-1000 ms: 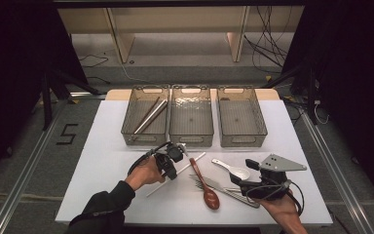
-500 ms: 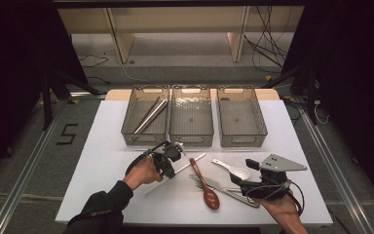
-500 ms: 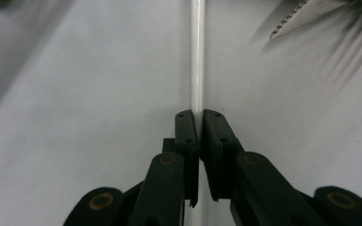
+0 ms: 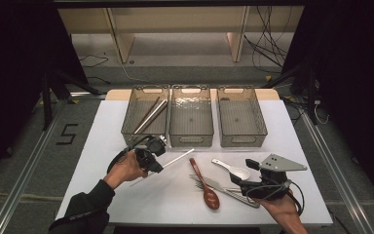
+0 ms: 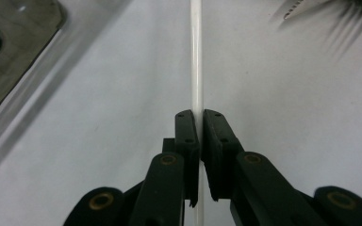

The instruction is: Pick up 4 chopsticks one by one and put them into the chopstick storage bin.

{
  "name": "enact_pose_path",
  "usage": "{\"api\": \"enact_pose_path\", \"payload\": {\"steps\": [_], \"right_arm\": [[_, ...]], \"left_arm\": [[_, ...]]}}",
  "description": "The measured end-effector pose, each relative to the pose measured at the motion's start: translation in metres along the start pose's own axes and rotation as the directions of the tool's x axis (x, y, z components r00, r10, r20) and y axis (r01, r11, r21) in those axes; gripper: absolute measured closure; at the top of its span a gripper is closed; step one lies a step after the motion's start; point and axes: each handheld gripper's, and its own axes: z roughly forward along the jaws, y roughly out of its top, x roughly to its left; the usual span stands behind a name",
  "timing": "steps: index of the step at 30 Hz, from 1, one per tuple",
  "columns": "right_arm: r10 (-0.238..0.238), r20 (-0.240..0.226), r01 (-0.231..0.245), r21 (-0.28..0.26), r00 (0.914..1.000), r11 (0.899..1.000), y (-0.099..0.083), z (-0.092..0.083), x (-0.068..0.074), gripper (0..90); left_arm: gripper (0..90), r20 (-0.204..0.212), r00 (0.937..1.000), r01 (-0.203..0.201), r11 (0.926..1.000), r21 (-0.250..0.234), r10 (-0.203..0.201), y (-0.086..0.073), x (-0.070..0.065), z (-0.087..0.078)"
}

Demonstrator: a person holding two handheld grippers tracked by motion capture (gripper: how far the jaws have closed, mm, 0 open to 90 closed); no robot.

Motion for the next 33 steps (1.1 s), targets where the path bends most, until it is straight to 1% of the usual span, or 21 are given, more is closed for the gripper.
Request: {"api": "enact_pose_path", "payload": {"steps": [2,4,7,9,10,11,12,14,15,16,19,21,22,24,25,26,28,29,30,31,33], "right_arm": [[0.000,0.000,0.000,0.003,1.0000,1.000,0.000,0.000,0.000,27.3],[-0.002,-0.002,0.002,0.002,1.0000,1.000,0.000,0.000,0.000,27.3],[-0.001,-0.002,0.001,0.004,1.0000,1.000,0.000,0.001,0.000,27.3],[0.000,0.000,0.000,0.004,1.0000,1.000,0.000,0.001,0.000,27.3],[0.000,0.000,0.000,0.005,1.0000,1.000,0.000,0.001,0.000,27.3],[0.000,0.000,0.000,0.005,1.0000,1.000,0.000,0.001,0.000,27.3],[0.000,0.001,0.000,0.006,1.0000,1.000,0.000,0.001,0.000,27.2],[0.003,0.001,-0.003,0.006,1.0000,1.000,0.000,0.001,0.000,27.3],[0.002,0.001,-0.002,0.006,1.0000,1.000,0.000,0.001,0.000,27.3],[0.002,0.001,-0.002,0.006,1.0000,1.000,0.000,0.001,0.000,27.3],[0.005,0.001,-0.005,0.006,1.0000,1.000,-0.001,0.001,0.000,27.3],[0.005,0.001,-0.005,0.006,1.0000,1.000,0.000,0.001,0.000,27.3],[0.005,0.002,-0.005,0.006,1.0000,1.000,0.000,0.001,0.000,27.3],[0.006,0.002,-0.006,0.006,1.0000,1.000,0.000,0.001,0.000,27.3],[0.005,0.003,-0.005,0.006,1.0000,1.000,0.000,0.001,0.000,27.3],[0.005,0.003,-0.005,0.006,1.0000,1.000,0.000,0.001,-0.001,27.3],[0.006,0.003,-0.006,0.006,1.0000,1.000,0.000,0.001,-0.001,27.3],[0.006,0.003,-0.006,0.006,1.0000,1.000,0.000,0.001,-0.001,27.3],[0.006,0.000,-0.006,0.005,1.0000,1.000,0.000,0.001,-0.001,27.3],[0.006,0.000,-0.006,0.005,1.0000,1.000,-0.001,0.001,-0.001,27.2],[0.006,0.001,-0.006,0.004,1.0000,1.000,-0.001,0.001,-0.001,27.3]], "left_arm": [[84.4,0.002,1.0000,0.004,0.9998,-0.018,-0.004,-0.004,0.000,-0.006],[84.4,-0.002,1.0000,-0.007,0.9997,-0.025,0.007,-0.007,-0.001,-0.012],[84.4,0.000,1.0000,-0.007,0.9987,-0.050,0.007,-0.012,-0.004,-0.021],[84.5,-0.002,0.9998,-0.020,0.9983,-0.054,0.020,-0.012,-0.006,-0.028],[84.5,-0.001,0.9997,-0.023,0.9974,-0.069,0.023,-0.013,-0.006,-0.032],[84.5,-0.002,0.9999,-0.016,0.9959,-0.089,0.016,-0.012,-0.007,-0.036],[84.5,0.000,0.9998,-0.021,0.9956,-0.091,0.021,-0.012,-0.006,-0.039],[84.5,-0.003,0.9999,-0.012,0.9926,-0.121,0.012,-0.011,-0.003,-0.045],[84.5,-0.004,1.0000,-0.007,0.9919,-0.127,0.006,-0.010,-0.002,-0.046],[84.5,-0.007,1.0000,-0.002,0.9905,-0.138,0.001,-0.010,0.000,-0.048],[84.4,-0.014,0.9993,0.033,0.9853,-0.167,-0.036,-0.009,0.009,-0.052],[84.4,-0.016,0.9984,0.051,0.9827,-0.178,-0.054,-0.008,0.016,-0.054],[84.4,-0.019,0.9976,0.061,0.9801,-0.189,-0.066,-0.009,0.020,-0.055],[84.4,-0.019,0.9963,0.079,0.9777,-0.194,-0.084,-0.009,0.028,-0.057],[84.4,-0.026,0.9951,0.088,0.9749,-0.205,-0.095,-0.008,0.033,-0.058],[84.4,-0.027,0.9941,0.098,0.9738,-0.205,-0.105,-0.008,0.037,-0.059],[84.4,-0.034,0.9909,0.120,0.9683,-0.219,-0.130,-0.007,0.046,-0.062],[84.4,-0.037,0.9901,0.124,0.9678,-0.219,-0.135,-0.006,0.051,-0.064],[84.4,-0.044,0.9883,0.133,0.9651,-0.226,-0.146,-0.004,0.055,-0.065],[84.4,-0.049,0.9871,0.138,0.9645,-0.225,-0.153,-0.003,0.059,-0.066],[84.4,-0.058,0.9834,0.154,0.9607,-0.231,-0.172,-0.001,0.067,-0.067]]}}
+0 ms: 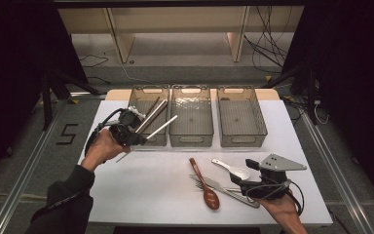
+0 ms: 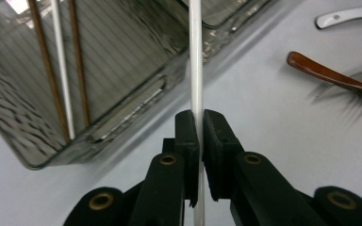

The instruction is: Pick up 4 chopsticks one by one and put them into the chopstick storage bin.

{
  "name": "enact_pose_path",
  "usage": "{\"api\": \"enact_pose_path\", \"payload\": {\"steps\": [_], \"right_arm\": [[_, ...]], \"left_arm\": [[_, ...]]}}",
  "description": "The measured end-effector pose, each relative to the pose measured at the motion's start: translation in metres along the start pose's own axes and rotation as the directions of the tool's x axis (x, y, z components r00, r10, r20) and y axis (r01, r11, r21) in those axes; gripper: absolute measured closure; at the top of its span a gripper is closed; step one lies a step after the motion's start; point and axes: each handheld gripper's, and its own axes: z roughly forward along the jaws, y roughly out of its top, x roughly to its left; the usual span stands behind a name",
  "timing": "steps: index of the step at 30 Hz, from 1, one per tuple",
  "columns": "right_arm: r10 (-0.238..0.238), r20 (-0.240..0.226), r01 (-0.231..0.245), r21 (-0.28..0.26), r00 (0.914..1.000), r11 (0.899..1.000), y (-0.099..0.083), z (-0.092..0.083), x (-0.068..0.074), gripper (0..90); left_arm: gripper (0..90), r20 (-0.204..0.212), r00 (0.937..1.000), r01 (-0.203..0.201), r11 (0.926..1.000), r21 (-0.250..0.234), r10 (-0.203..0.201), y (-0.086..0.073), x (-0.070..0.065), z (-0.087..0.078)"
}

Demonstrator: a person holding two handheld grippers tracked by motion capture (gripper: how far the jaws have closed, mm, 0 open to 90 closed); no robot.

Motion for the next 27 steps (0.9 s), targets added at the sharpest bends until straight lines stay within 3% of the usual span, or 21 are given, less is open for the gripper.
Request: {"api": "enact_pose_path", "payload": {"steps": [13,27], "right_arm": [[0.000,-0.002,0.000,-0.001,1.0000,1.000,0.000,0.000,0.000,27.3],[-0.001,-0.007,0.000,-0.003,1.0000,1.000,0.000,0.000,0.000,27.3]], "left_arm": [[84.4,-0.069,0.9942,0.082,0.9966,-0.013,-0.082,0.023,0.042,0.010],[84.3,-0.107,0.9833,0.143,0.9884,-0.053,-0.148,0.045,0.066,0.019]]}}
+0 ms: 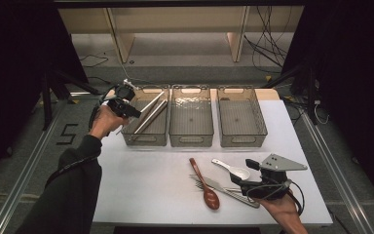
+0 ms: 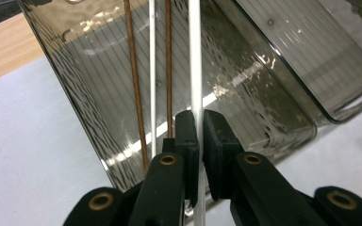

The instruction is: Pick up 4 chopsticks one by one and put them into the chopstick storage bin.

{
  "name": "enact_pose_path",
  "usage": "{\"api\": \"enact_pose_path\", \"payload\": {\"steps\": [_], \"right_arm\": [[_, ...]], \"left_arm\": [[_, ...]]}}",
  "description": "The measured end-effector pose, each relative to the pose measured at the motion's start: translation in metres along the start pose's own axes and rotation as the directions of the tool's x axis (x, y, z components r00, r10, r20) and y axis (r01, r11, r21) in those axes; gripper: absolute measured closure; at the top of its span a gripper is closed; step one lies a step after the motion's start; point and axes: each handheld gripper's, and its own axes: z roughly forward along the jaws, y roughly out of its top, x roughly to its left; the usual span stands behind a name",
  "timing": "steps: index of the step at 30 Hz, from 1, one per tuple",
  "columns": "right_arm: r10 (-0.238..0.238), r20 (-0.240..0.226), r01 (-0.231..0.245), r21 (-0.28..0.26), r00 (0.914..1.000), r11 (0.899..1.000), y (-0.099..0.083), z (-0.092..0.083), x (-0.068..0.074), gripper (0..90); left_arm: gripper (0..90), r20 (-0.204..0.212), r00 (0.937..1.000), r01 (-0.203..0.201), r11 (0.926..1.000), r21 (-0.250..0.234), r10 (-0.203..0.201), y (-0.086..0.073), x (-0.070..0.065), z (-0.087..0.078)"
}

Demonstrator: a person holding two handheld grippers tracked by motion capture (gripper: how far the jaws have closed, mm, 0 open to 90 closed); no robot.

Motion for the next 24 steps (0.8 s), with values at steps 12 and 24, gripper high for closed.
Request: {"api": "enact_pose_path", "payload": {"steps": [12,24], "right_arm": [[0.001,-0.003,-0.001,0.001,1.0000,1.000,0.000,0.000,0.000,27.3],[0.002,-0.008,-0.002,0.003,1.0000,1.000,0.000,0.000,0.000,27.3]], "left_arm": [[84.3,-0.034,0.9992,0.021,0.9995,0.023,-0.021,0.008,0.008,0.017],[84.2,-0.049,0.9982,0.036,0.9988,0.035,-0.034,0.014,0.012,0.031]]}}
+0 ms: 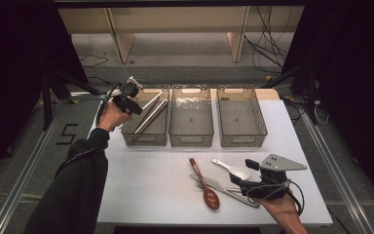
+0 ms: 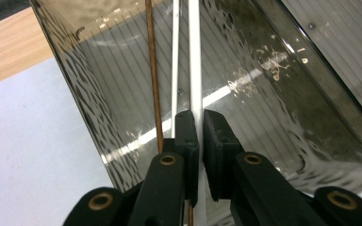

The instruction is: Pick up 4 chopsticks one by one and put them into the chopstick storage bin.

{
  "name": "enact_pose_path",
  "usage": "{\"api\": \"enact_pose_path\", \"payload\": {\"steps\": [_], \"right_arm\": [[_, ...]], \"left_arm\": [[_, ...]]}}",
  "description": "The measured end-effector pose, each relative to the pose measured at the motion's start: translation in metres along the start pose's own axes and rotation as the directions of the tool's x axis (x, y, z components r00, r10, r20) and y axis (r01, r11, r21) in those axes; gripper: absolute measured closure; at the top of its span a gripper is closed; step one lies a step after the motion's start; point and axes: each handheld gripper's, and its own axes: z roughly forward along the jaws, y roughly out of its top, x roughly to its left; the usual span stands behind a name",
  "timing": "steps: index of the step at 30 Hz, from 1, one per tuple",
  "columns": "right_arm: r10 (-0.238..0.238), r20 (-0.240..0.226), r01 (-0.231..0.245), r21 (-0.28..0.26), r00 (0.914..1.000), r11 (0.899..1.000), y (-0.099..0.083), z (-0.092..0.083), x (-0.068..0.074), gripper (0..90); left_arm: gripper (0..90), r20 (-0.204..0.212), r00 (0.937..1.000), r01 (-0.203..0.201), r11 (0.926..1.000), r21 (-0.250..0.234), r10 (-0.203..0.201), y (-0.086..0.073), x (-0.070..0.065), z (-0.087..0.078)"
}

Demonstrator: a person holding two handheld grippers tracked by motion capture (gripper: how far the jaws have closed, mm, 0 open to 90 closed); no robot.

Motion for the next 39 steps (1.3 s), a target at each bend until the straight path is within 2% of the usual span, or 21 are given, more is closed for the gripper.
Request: {"api": "enact_pose_path", "payload": {"steps": [4,8,11,13,15,19,23,26,27,29,32,36,39], "right_arm": [[0.000,-0.002,0.000,0.000,1.0000,1.000,0.000,0.000,0.000,27.3],[-0.001,-0.003,0.001,-0.002,1.0000,1.000,0.000,0.000,0.000,27.3],[0.001,-0.004,-0.001,-0.002,1.0000,1.000,0.000,-0.001,0.000,27.3],[-0.001,-0.005,0.001,-0.003,1.0000,1.000,0.000,-0.001,0.000,27.3],[-0.001,-0.006,0.001,-0.003,1.0000,1.000,0.000,-0.001,0.000,27.3],[0.000,-0.006,0.000,-0.003,1.0000,1.000,0.000,-0.001,0.000,27.3],[0.000,-0.005,0.000,0.000,1.0000,1.000,0.000,-0.001,0.001,27.3],[0.000,-0.004,0.000,0.000,1.0000,1.000,0.000,-0.001,0.001,27.3],[0.001,-0.003,-0.001,0.001,1.0000,1.000,0.000,-0.001,0.000,27.2],[0.001,-0.003,-0.001,0.004,1.0000,1.000,0.000,-0.001,0.001,27.3],[0.000,-0.002,0.000,0.011,1.0000,1.000,0.000,0.000,0.001,27.3],[0.001,0.000,-0.001,0.012,1.0000,1.000,0.000,0.001,0.001,27.3],[0.000,-0.001,0.000,0.012,1.0000,1.000,0.000,0.001,0.001,27.3]], "left_arm": [[84.1,-0.005,0.9998,-0.020,0.9998,0.009,0.020,0.003,-0.001,0.005],[84.1,-0.009,0.9998,-0.019,0.9998,0.011,0.019,0.007,-0.001,0.008],[82.8,-0.021,0.9997,-0.014,0.9999,-0.005,0.014,0.008,-0.001,0.010],[71.4,-0.024,0.9997,-0.010,0.9995,-0.031,0.009,0.009,-0.002,0.011],[66.9,-0.029,0.9995,-0.015,0.9981,-0.059,0.013,0.009,-0.002,0.009],[66.6,-0.002,0.9995,-0.032,0.9982,-0.051,0.032,0.008,-0.005,0.005],[57.6,0.032,0.9991,-0.026,0.9968,-0.076,0.028,0.007,-0.007,-0.004],[50.2,0.093,0.9956,-0.002,0.9962,-0.087,0.011,0.003,-0.011,-0.012],[47.4,0.109,0.9939,-0.012,0.9972,-0.074,0.020,0.001,-0.013,-0.013],[42.3,0.108,0.9936,-0.024,0.9968,-0.077,0.032,-0.002,-0.018,-0.018],[37.7,0.146,0.9889,-0.009,0.9933,-0.115,0.026,-0.010,-0.023,-0.028],[33.6,0.166,0.9852,-0.014,0.9862,-0.165,0.042,-0.021,-0.031,-0.041],[31.2,0.187,0.9814,-0.008,0.9830,-0.184,0.043,-0.028,-0.034,-0.046]]}}
